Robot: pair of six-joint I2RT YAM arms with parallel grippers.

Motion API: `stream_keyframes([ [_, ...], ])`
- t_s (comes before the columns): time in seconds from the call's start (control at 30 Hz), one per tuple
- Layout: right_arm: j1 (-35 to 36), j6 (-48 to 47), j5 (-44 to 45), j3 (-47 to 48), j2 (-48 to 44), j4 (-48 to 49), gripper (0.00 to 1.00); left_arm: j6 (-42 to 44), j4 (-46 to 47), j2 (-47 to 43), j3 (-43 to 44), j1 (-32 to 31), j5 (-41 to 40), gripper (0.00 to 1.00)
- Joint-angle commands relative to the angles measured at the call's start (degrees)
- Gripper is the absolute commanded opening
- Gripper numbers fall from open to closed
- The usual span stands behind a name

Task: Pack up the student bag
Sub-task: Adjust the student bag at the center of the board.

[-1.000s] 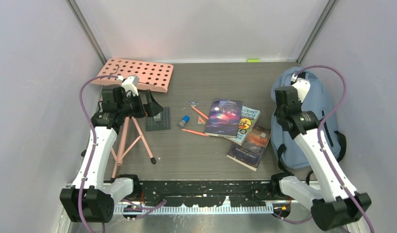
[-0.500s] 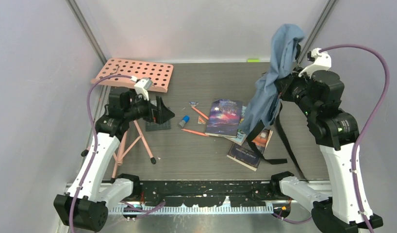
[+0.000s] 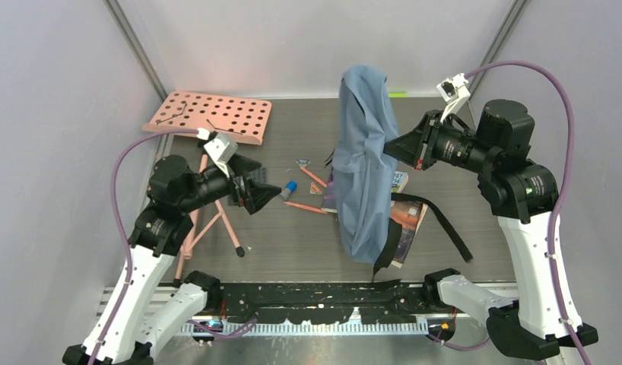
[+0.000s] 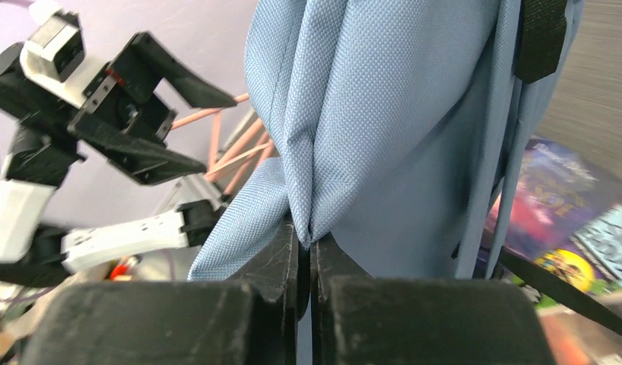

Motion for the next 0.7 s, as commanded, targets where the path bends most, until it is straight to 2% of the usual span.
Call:
stream_keyframes([
  [0.0, 0.17, 3.29, -13.66, 3.95, -2.06, 14.04, 0.01, -2.11, 7.7, 1.01, 4.99, -0.18, 3.79, 0.98],
  [0.13, 0.22, 10.91, -24.14, -1.1, -3.63, 25.3, 0.01, -2.54, 10.11, 3.9, 7.45, -0.18, 2.08, 0.98],
  [0.27, 0.17, 14.06, -29.03, -6.77, -5.63, 34.93, 0.0, -3.13, 14.12, 7.83, 10.81, -0.18, 2.8, 0.98],
  [0.4, 0.17, 12.72, -31.63, -8.32, -5.98, 34.21, 0.01, -0.17, 17.7, 11.45, 16.33, -0.25, 5.21, 0.99],
  [0.53, 0.22, 10.67, -32.65, -8.46, -4.77, 30.76, 0.01, 3.82, 24.29, 14.06, 18.03, -0.89, 5.83, 0.99],
  [0.67, 0.17, 6.91, -32.43, -8.48, -3.08, 24.98, 0.01, 8.08, 25.17, 14.58, 18.13, -2.04, 5.27, 0.99],
])
